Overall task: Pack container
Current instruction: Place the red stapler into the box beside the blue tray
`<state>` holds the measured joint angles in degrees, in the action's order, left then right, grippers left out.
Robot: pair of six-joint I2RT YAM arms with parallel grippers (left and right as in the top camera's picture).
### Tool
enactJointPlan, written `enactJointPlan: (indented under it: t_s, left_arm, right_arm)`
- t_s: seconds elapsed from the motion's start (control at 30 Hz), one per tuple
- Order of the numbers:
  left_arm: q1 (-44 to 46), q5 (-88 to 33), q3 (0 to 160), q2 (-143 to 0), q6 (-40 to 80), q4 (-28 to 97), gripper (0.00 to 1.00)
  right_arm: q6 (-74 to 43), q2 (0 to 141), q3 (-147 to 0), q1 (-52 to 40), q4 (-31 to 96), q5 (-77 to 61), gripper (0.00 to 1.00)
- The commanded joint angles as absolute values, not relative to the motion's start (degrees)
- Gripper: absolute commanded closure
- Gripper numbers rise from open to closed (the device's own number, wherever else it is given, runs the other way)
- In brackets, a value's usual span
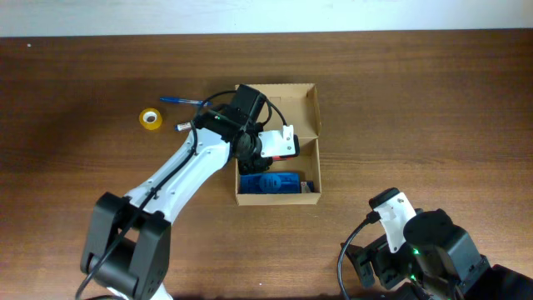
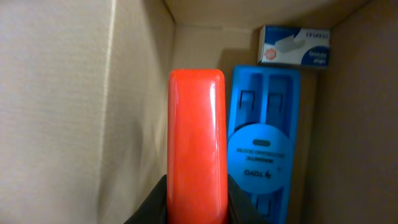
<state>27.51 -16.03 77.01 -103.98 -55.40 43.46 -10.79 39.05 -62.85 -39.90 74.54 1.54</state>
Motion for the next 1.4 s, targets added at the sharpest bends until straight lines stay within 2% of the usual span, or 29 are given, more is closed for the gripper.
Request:
enactJointPlan:
  t_s: [0.0, 0.8, 0.83, 0.87, 0.93, 0.97, 1.03, 1.23, 1.37]
  left_arm:
    - [26.44, -16.05, 78.11, -105.78, -57.58, 42.83, 0.98]
    - [25.98, -13.63, 78.04, -109.06, -58.81, 41.15, 0.98]
    - [25.98, -13.63, 78.04, -109.06, -58.81, 41.15, 0.92]
    - [25.98, -13.63, 78.04, -109.06, -58.81, 41.15, 0.81]
    - [25.98, -13.63, 78.04, -109.06, -58.81, 41.15, 0.75]
    - [25.98, -13.63, 78.04, -109.06, -58.78, 41.15, 0.67]
    - [25.98, -13.63, 78.04, -109.06, -58.81, 41.15, 0.62]
    - [25.98, -13.63, 78.04, -109.06, -58.76, 41.15, 0.62]
    - [25.98, -13.65, 79.07, -108.95, -54.59, 41.17, 0.62]
  right_arm:
    - [-11.44, 38.61, -63.33, -40.01, 74.3, 2.2, 0.01]
    - [-11.44, 38.61, -63.33, -40.01, 74.28, 2.2, 0.01]
    - [-11.44, 38.61, -63.33, -40.01, 74.28, 2.2, 0.01]
    - [-11.44, 38.61, -63.33, -40.01, 74.3, 2.2, 0.01]
    - [-11.44, 38.61, -63.33, -40.01, 74.28, 2.2, 0.01]
    - [-11.44, 38.61, -63.33, -40.01, 74.28, 2.2, 0.01]
    - [-11.44, 38.61, -63.33, -40.01, 74.3, 2.2, 0.01]
    - [-11.44, 38.61, -63.33, -40.01, 74.28, 2.2, 0.01]
    - [-11.42, 38.61, -63.33, -40.01, 74.28, 2.2, 0.01]
